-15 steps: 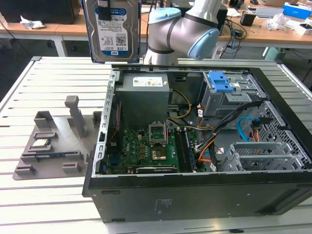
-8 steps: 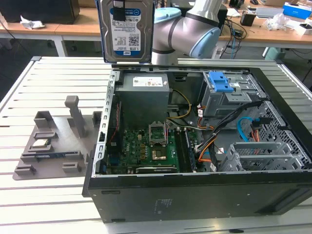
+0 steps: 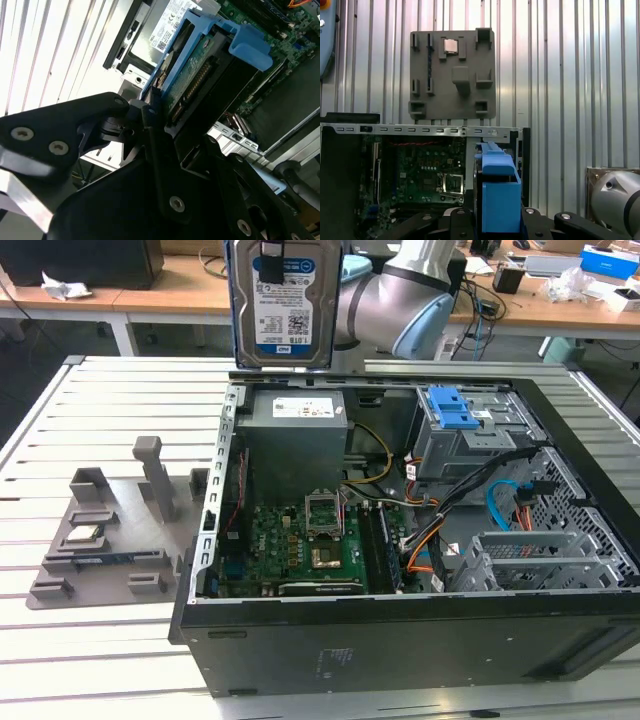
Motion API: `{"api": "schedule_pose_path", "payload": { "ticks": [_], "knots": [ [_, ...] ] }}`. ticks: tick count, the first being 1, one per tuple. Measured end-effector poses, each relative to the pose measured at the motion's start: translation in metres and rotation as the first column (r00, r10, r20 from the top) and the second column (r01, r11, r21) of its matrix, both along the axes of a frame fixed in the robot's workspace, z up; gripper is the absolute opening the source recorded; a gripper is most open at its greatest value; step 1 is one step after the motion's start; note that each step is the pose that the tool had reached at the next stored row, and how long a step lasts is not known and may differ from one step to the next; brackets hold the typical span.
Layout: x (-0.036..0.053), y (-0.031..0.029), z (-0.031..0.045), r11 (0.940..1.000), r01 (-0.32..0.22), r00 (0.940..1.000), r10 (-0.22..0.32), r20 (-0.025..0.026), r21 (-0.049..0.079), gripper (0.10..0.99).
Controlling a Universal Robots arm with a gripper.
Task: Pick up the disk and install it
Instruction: 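Pick up the disk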
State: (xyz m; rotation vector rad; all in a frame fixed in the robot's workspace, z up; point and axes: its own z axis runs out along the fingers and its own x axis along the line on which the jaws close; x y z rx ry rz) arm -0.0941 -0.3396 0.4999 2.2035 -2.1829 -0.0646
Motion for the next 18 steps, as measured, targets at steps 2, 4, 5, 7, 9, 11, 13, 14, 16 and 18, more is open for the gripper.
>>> {"api": "schedule_pose_path", "payload": {
  "ticks": [2, 4, 5, 7, 9, 11, 13, 14, 16, 18],
  "knots": [
    [0.0090, 0.0000, 0.0000, 1.0000, 0.000, 1.0000, 0.000, 0.0000, 0.000, 0.361],
    [0.0167, 0.0000, 0.0000, 1.0000, 0.000, 1.0000, 0.000, 0.0000, 0.000, 0.361],
    [0.0233, 0.0000, 0.0000, 1.0000, 0.000, 1.0000, 0.000, 0.0000, 0.000, 0.361],
    [0.0306, 0.0000, 0.0000, 1.0000, 0.000, 1.0000, 0.000, -0.0001, 0.000, 0.361],
    [0.0391, 0.0000, 0.0000, 1.0000, 0.000, 1.0000, 0.000, -0.0001, 0.000, 0.361],
    [0.0456, 0.0000, 0.0000, 1.0000, 0.000, 1.0000, 0.000, -0.0001, 0.000, 0.361],
    [0.0522, 0.0000, 0.0000, 1.0000, 0.000, 1.0000, 0.000, -0.0001, 0.000, 0.361],
    [0.0563, 0.0000, 0.0000, 1.0000, 0.000, 1.0000, 0.000, -0.0001, 0.000, 0.361],
    [0.0639, 0.0000, 0.0000, 1.0000, 0.000, 1.0000, 0.000, -0.0002, 0.000, 0.361],
    [0.0719, 0.0000, 0.0000, 1.0000, 0.000, 1.0000, 0.000, 0.0000, 0.000, 0.361]
  ]
}}
